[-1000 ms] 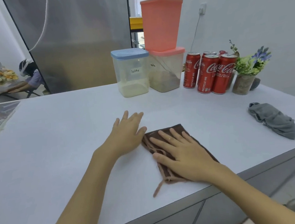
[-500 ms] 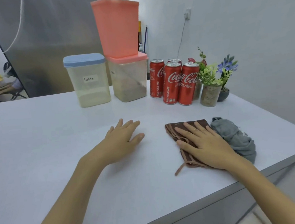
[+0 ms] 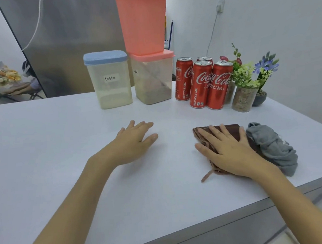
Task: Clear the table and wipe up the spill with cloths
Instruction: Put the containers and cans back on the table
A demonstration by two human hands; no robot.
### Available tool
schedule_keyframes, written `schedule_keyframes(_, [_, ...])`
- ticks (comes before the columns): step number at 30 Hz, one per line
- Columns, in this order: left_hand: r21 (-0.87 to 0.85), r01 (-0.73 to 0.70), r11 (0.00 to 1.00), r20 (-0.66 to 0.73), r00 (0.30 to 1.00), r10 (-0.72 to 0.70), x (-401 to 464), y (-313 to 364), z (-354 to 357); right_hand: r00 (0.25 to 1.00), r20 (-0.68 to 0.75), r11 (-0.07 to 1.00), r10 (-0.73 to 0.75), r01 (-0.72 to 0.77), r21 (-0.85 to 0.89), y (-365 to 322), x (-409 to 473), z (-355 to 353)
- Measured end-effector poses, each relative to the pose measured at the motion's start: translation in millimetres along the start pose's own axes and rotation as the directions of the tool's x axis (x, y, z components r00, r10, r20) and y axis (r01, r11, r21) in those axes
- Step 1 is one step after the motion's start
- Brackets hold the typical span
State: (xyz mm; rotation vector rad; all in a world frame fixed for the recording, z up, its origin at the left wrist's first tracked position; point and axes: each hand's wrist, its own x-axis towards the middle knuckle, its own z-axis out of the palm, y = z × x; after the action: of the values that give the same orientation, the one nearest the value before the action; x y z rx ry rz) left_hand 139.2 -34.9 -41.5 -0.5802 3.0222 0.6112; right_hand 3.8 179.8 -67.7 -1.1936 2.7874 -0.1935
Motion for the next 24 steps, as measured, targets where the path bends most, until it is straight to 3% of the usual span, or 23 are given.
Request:
schedule_keyframes(11, [0.015,-0.012,1.0,-0.176,0.984,0.014,-9.6,-64.2,-60.9,0.949,-0.21,0.946,-0.237,0.275,0.172,-162.1,43.9,-44.8])
schedule_keyframes(17, [-0.023,0.018,1.0,-0.146,0.989,-0.021,-9.3,-96.0,-93.3,0.895,-0.393,0.951,-0.211,0.281,0.13,-205.9,71.0,-56.3])
schedule_keyframes(24, [-0.038,0.028,0.999,-0.164,0.986,-0.034,16.0,-117.8,-107.7,0.841,-0.52,0.927,-0.148,0.301,0.223,-221.9,115.6,-53.3])
